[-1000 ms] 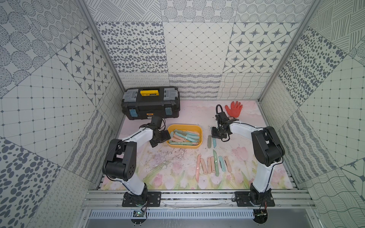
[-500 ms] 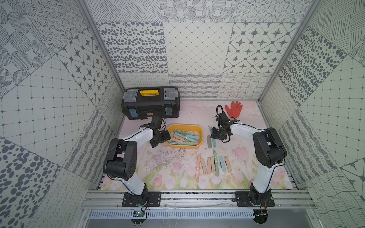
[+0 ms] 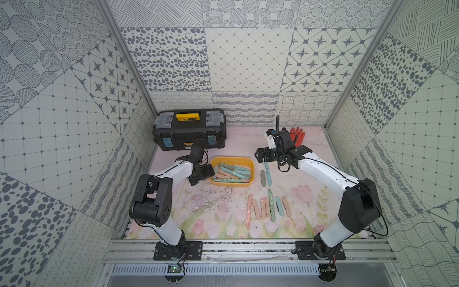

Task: Take the fruit knife out of the storage box
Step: Pick up the fruit knife from the storage box.

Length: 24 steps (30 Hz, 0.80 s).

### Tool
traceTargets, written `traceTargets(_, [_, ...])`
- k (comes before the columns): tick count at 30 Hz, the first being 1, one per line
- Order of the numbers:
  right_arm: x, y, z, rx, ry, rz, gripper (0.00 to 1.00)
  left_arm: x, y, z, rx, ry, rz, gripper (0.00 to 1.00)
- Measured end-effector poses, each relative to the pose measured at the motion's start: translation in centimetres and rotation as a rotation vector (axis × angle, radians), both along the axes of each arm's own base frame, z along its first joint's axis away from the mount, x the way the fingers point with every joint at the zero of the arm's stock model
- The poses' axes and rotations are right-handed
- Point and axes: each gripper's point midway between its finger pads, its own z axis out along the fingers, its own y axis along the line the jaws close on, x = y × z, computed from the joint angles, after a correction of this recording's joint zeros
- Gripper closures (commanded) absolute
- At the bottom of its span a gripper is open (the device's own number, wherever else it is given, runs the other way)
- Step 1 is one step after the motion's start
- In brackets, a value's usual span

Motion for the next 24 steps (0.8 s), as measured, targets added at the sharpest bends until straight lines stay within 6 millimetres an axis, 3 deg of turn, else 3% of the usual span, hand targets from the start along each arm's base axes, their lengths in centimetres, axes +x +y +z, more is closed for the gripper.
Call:
traceTargets(4, [0.3,3.1,1.5,0.093,-0.015,0.096,0.02,0.0,0.0,0.0,0.000,-0.001,0.000,0.07])
traceTargets(9, [0.3,5.3,0.2,0.144,0.043,0.159,0.02,0.0,0.0,0.1,0.002,-0.004,0.001,0.07])
traceTargets(12, [0.2,7.3,-0.6,0.058,0.016,0.228,0.02,0.0,0.0,0.1,0.002,-0.004,0.001,0.08])
traceTargets(18, [-1.8,12.3,-0.9,-0.118,-0.027,0.410,0.02,0.0,0.0,0.1,0.002,-0.004,0.001,0.08])
traceTargets(21, [-2.5,12.9,-2.1,-0.181,-0.017,0.473,0.03,0.0,0.0,0.0,0.002,-0.001,0.001,0.07])
traceTargets(24, [-2.8,13.0,-4.0,-0.247,0.021,0.513,0.12,0.0,0.0,-0.1,0.001,0.003,0.000,0.07])
